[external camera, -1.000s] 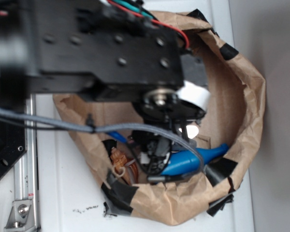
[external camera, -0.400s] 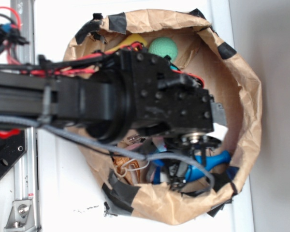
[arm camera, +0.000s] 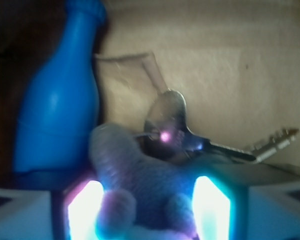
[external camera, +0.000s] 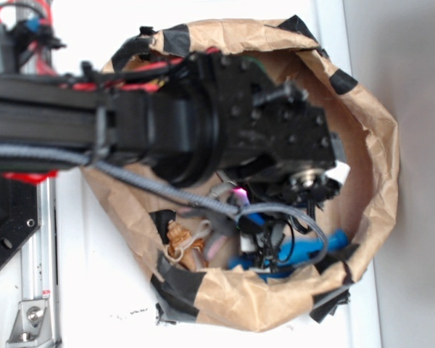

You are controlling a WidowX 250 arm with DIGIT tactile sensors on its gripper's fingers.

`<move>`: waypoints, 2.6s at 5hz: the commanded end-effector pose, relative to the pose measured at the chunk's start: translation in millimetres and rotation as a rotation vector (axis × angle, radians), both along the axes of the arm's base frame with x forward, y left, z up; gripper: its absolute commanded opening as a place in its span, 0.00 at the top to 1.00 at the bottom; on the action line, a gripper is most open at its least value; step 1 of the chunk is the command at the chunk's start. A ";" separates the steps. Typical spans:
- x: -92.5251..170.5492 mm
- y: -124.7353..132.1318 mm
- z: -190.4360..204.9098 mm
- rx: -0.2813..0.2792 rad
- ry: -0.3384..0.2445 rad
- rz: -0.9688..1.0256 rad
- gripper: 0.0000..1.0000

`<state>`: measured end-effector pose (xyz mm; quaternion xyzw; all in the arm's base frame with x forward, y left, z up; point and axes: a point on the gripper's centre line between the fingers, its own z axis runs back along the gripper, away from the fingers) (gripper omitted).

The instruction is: Grab the gray animal.

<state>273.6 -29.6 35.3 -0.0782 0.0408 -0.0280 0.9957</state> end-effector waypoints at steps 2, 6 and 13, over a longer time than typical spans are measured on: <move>-11.5 40.5 125.8 0.061 -0.197 0.126 1.00; -29.0 49.3 127.9 0.012 -0.117 0.792 0.00; 8.9 -6.5 22.3 -0.081 0.045 0.891 1.00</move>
